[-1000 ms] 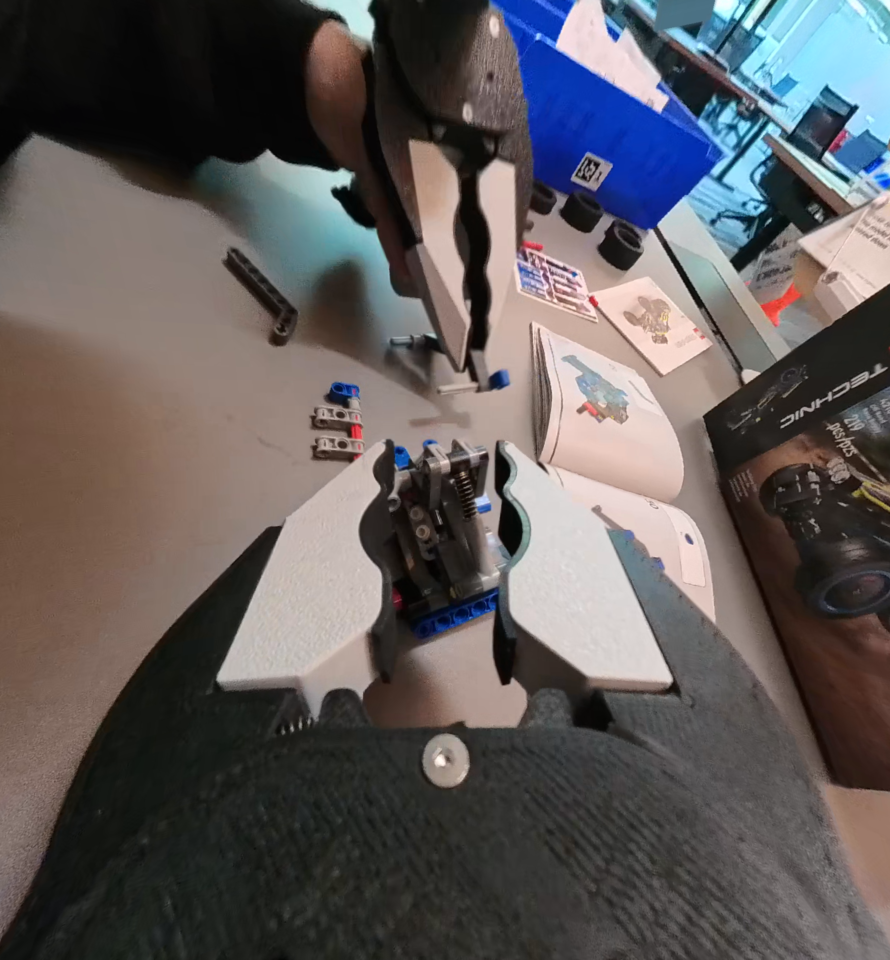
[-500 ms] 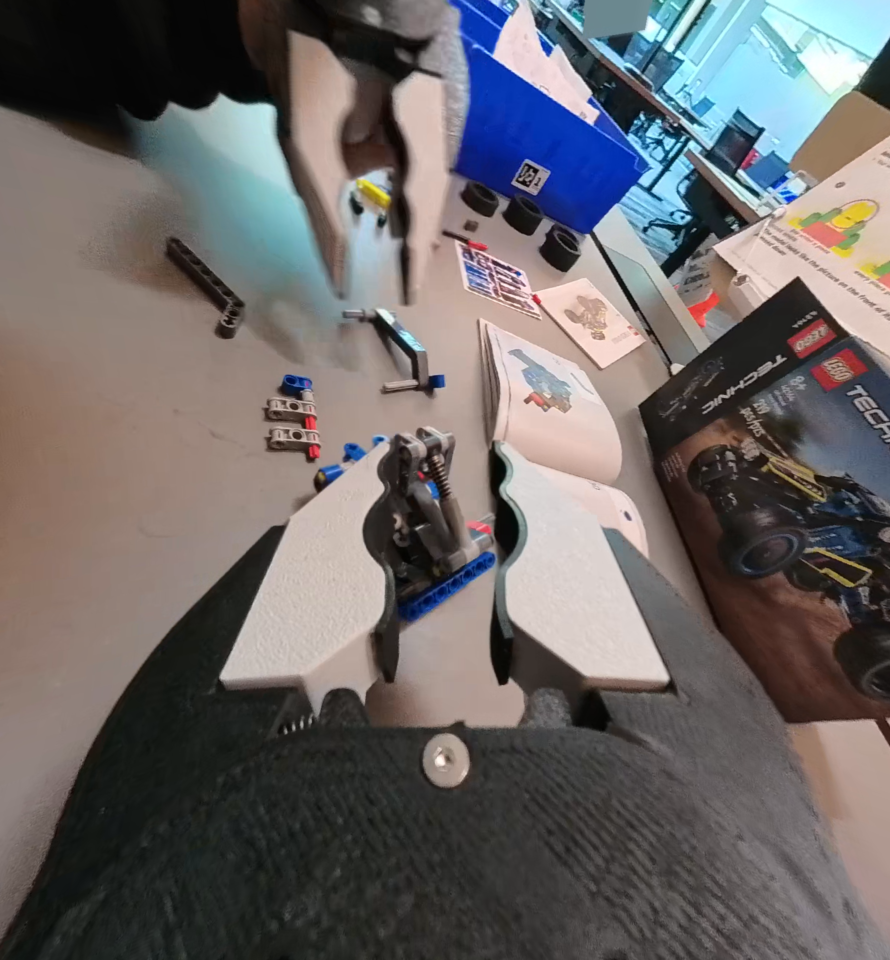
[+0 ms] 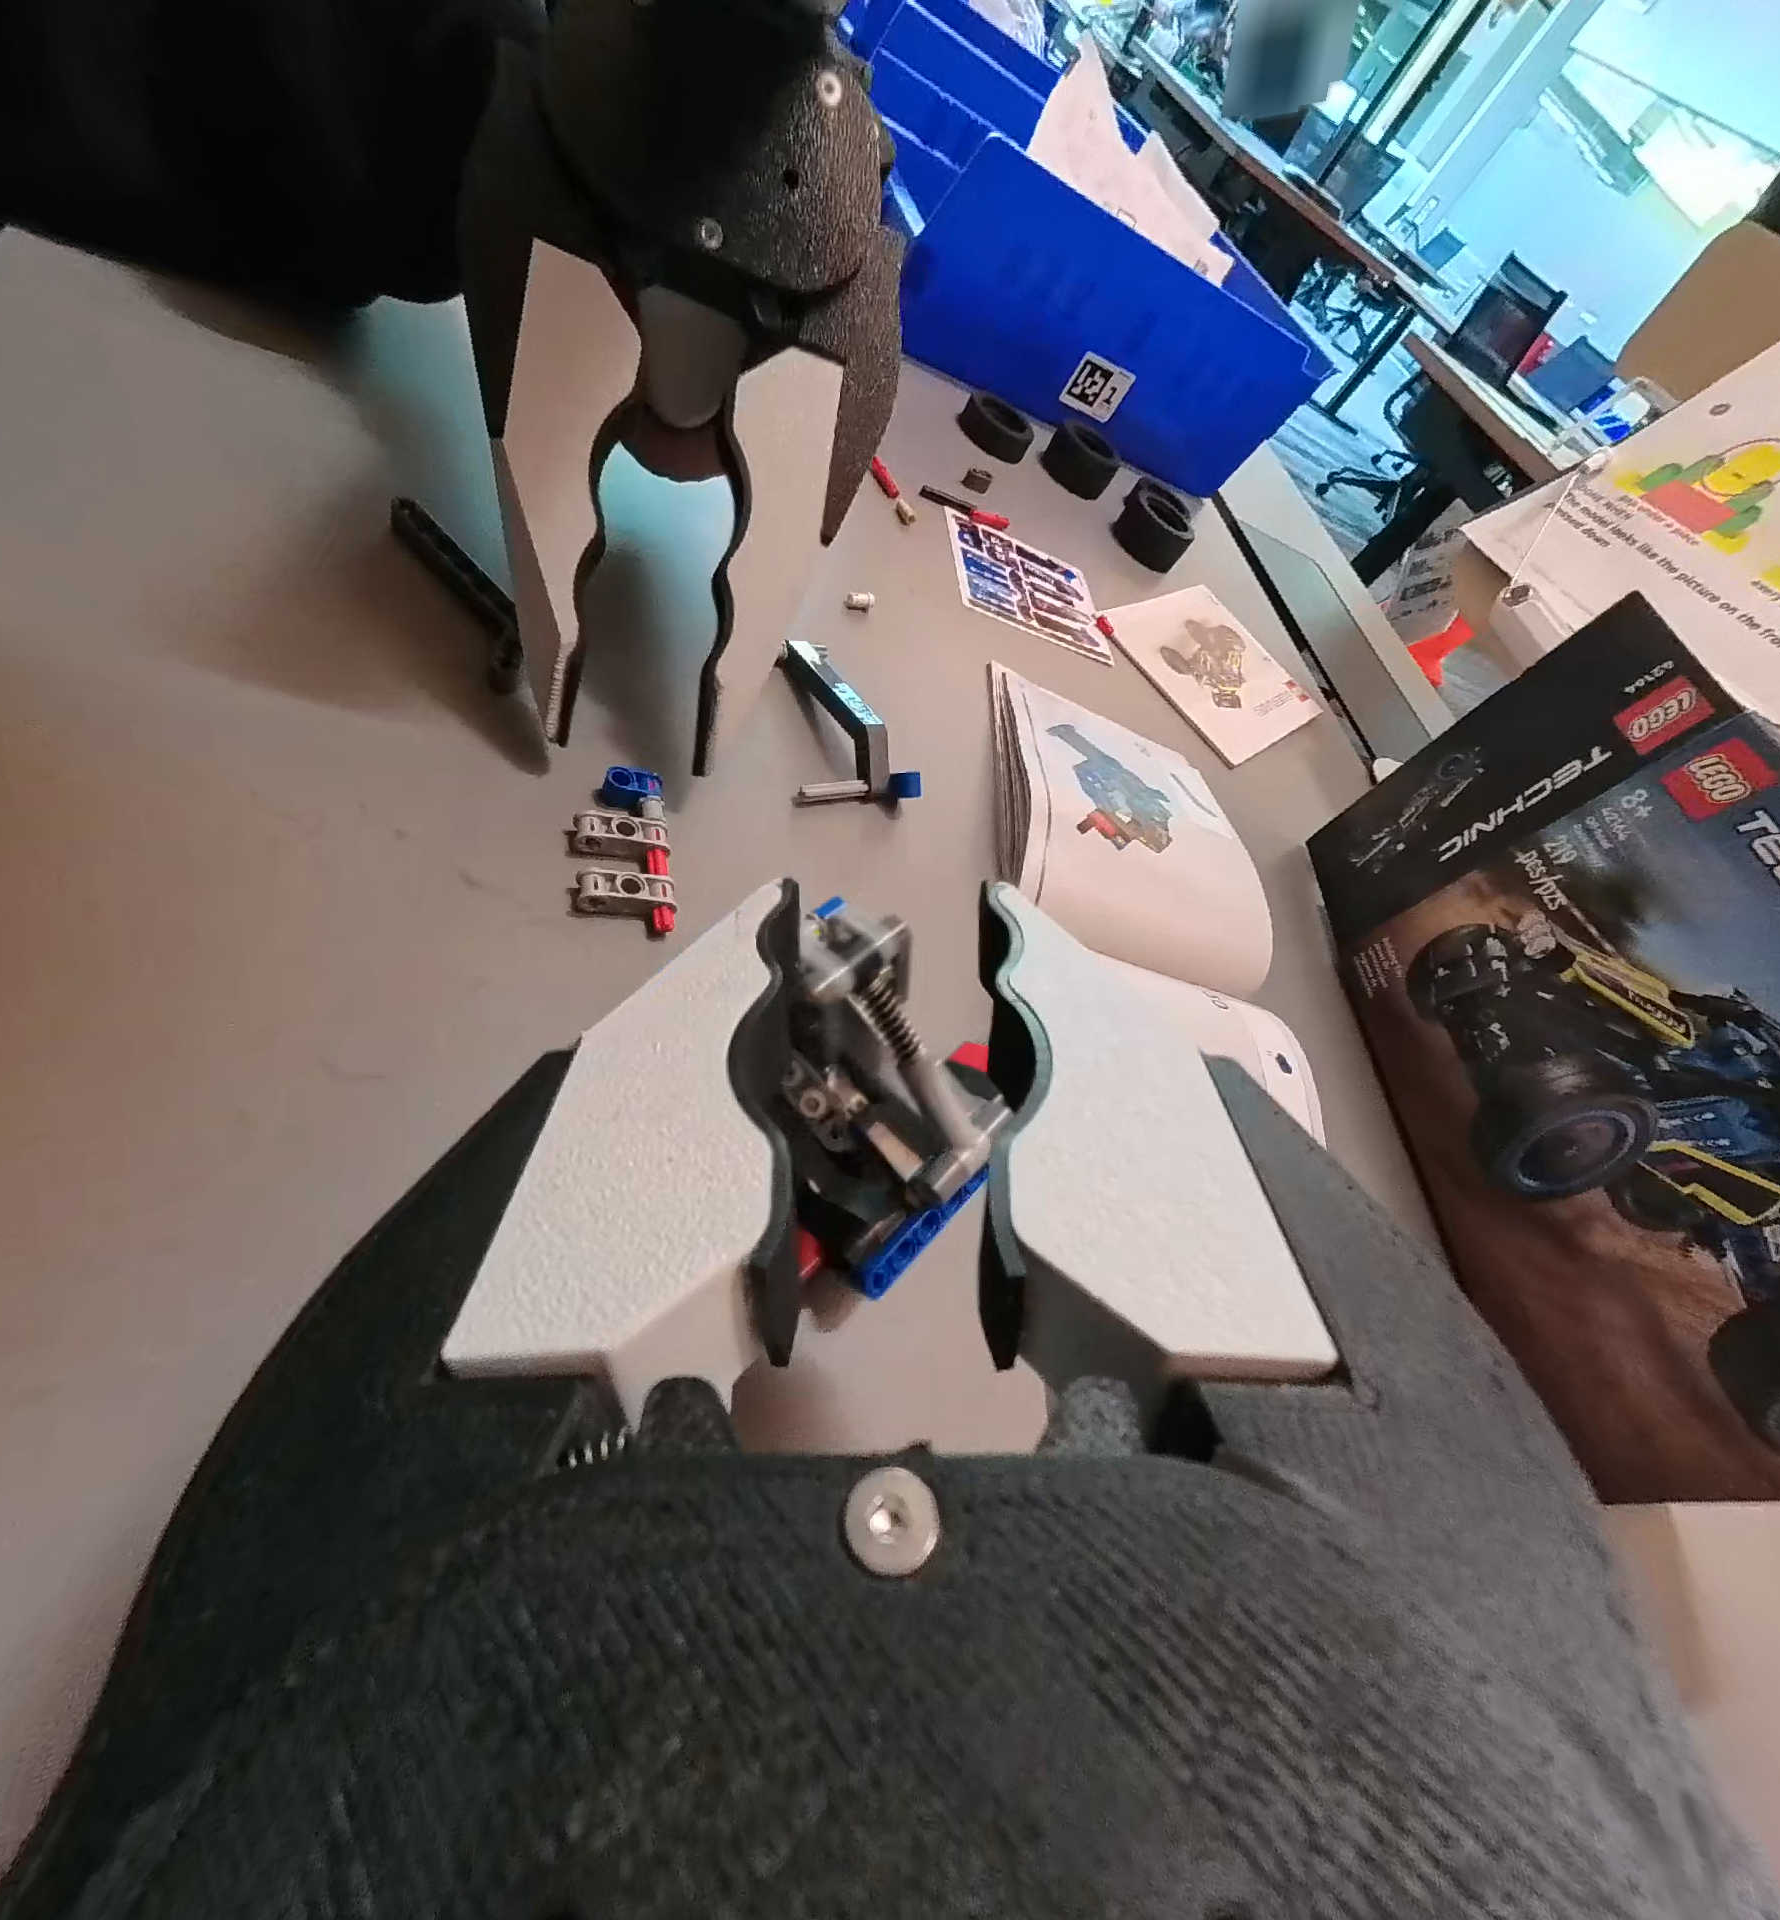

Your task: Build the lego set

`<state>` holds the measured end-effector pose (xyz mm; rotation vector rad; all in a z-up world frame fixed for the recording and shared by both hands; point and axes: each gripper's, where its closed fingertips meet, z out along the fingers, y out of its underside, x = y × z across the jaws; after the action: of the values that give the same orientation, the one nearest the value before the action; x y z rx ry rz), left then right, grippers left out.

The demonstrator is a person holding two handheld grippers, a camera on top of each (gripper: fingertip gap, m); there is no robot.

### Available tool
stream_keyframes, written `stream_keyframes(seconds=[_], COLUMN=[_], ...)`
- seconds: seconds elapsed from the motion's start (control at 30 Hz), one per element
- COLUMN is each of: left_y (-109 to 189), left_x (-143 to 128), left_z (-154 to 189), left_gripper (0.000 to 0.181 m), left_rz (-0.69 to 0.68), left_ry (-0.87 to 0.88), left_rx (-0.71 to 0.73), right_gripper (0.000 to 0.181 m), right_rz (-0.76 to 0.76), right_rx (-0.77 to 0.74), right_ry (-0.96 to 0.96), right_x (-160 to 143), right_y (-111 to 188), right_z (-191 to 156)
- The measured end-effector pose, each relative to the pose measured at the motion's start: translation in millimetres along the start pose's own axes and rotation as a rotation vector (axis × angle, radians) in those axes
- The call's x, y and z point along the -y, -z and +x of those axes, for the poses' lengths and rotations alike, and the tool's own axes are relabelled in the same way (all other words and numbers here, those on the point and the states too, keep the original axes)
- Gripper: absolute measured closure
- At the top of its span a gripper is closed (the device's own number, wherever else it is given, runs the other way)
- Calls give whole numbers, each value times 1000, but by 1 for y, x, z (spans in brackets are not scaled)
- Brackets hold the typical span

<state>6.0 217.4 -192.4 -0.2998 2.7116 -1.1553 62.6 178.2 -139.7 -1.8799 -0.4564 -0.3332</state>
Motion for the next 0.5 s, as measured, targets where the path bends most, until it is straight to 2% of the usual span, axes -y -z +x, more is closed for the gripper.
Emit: stream_keyframes(seconds=[0.2, 0.3, 0.4, 0.5], left_y=[-3, -6, -11, -15], left_x=[14, 33, 53, 57], left_z=[-9, -8, -1, 8], left_gripper=[157, 159, 162, 163], left_rz=[16, 58, 120, 129], left_ry=[-91, -126, -174, -210], left_rx=[114, 169, 188, 157], right_gripper=[151, 150, 150, 150], right_rz=[5, 8, 27, 77], right_rx=[-54, -89, -96, -77], right_ry=[14, 21, 12, -25], right_x=[1, 1, 2, 8], right_y=[0, 0, 1, 4], right_z=[8, 13, 14, 14])
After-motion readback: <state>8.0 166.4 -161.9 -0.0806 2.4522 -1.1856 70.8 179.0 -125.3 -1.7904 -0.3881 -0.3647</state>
